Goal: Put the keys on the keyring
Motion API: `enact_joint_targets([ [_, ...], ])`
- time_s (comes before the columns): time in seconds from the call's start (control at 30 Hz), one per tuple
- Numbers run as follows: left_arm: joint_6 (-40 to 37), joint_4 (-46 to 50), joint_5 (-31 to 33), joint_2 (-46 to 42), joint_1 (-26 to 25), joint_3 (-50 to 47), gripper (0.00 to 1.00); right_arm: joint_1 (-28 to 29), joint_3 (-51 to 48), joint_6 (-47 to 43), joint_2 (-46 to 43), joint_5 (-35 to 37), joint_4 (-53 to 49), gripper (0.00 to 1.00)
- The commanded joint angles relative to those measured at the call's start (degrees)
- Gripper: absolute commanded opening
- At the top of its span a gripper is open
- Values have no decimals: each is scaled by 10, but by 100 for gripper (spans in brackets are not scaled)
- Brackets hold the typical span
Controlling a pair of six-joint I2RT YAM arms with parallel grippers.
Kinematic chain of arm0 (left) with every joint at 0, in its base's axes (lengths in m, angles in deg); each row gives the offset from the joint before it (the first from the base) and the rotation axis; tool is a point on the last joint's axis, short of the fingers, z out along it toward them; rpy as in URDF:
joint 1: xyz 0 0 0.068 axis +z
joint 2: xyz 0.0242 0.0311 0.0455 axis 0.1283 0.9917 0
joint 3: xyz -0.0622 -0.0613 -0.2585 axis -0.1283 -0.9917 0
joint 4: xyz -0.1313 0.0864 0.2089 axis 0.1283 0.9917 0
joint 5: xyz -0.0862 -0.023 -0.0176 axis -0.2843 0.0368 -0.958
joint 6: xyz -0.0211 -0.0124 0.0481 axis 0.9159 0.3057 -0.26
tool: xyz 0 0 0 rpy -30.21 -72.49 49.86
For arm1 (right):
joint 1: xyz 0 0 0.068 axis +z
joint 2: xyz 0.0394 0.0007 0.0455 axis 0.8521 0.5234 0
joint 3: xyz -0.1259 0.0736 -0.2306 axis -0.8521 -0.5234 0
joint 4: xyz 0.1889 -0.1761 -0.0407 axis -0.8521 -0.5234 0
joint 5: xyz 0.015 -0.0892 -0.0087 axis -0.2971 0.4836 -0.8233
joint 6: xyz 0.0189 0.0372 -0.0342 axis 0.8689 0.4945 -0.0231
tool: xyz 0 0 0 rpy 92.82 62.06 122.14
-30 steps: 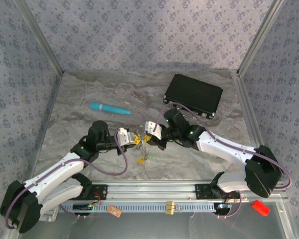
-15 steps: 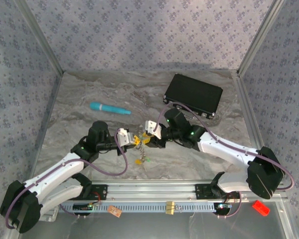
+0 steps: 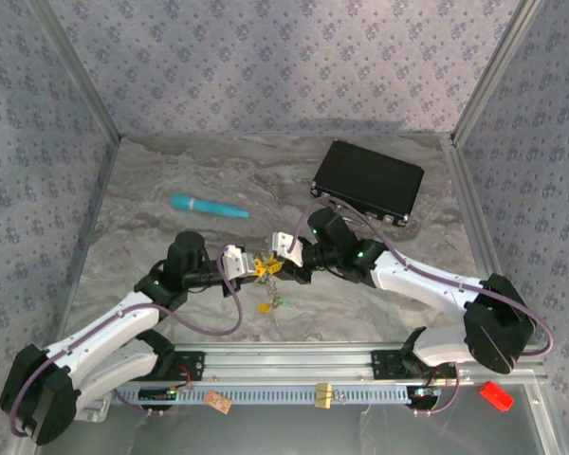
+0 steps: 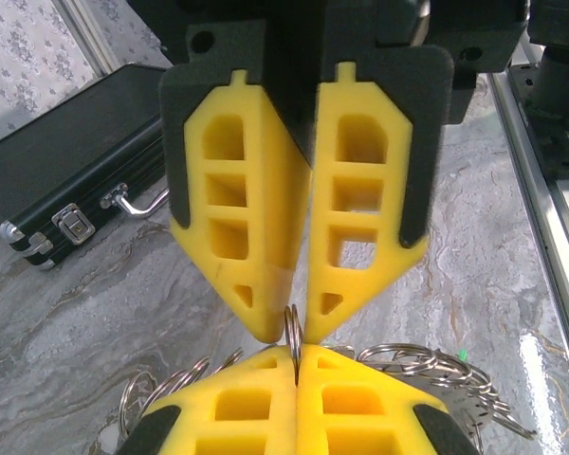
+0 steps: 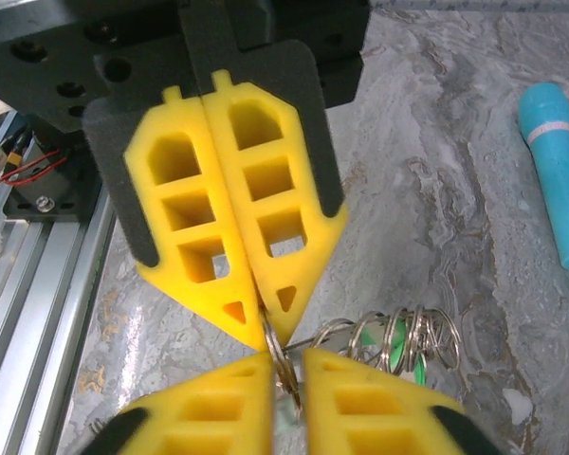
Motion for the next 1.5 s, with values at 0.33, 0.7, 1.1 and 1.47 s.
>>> enact_joint_targets([
  [0.33,-22,29,25,-5,-7,23,22,32,114,-108,20,87,-196,0],
  [0.7,-16,20,19,-4,-8,29,17,63,158,-132,46,106,-228,0],
  [1.1,32,-69,-4,-14,-9,-12,0,0,19,-8,-24,8,-30,28],
  [1.47,59,-115,-14,-15,-9,-33,0,-16,1,13,-7,-30,15,27],
])
